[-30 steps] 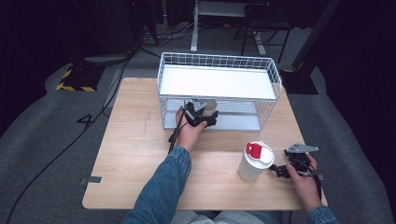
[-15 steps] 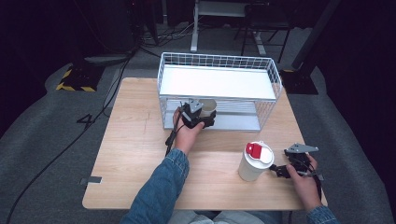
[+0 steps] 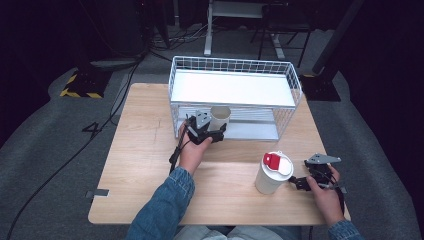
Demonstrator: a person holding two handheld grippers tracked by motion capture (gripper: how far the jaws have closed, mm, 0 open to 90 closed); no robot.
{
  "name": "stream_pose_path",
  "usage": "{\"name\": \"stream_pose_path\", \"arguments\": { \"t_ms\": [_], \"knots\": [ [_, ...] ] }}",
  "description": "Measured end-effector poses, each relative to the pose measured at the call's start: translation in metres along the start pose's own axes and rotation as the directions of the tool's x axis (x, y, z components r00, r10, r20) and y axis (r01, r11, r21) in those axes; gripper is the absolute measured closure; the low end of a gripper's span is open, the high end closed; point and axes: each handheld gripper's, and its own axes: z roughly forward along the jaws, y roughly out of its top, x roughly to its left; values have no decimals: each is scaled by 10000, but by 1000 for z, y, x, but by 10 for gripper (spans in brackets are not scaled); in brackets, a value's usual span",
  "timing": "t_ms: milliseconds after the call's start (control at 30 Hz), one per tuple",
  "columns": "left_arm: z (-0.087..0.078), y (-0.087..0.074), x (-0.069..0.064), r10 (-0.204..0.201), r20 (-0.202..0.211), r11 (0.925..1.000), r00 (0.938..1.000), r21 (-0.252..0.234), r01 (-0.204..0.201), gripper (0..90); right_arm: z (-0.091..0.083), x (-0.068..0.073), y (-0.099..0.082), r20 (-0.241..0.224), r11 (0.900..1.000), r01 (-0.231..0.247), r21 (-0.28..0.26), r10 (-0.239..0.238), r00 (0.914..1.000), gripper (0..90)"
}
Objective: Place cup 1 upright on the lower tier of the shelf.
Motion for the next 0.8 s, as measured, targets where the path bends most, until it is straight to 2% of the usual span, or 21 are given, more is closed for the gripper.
{"name": "stream_pose_path", "arguments": {
  "t_ms": [167,300,400,467,533,733,800],
  "knots": [
    [-17,2,-4,196,103,9998,9998,-77,-196,153,0,0,0,-6,10000,-2,-6,2,10000,0],
    [-29,3,-6,435,69,9991,9990,-20,-435,153,0,0,0,-8,10000,-5,-4,5,10000,0],
    [-39,4,-9,551,206,9985,9983,63,-552,154,0,0,0,-4,10000,1,-5,-1,10000,0],
    [-47,4,-10,482,230,9987,9986,181,-486,155,0,0,0,0,10000,0,5,0,10000,0],
    [-55,5,-11,471,-38,9969,9989,625,-468,155,0,0,0,-5,10000,-1,-4,1,10000,0],
    [-79,5,-12,313,259,9971,9992,685,-330,156,0,0,0,1,10000,2,7,-2,10000,0],
    [-87,4,-12,448,299,9961,9985,747,-470,156,0,0,0,0,10000,1,8,-1,10000,0]
  ]
}}
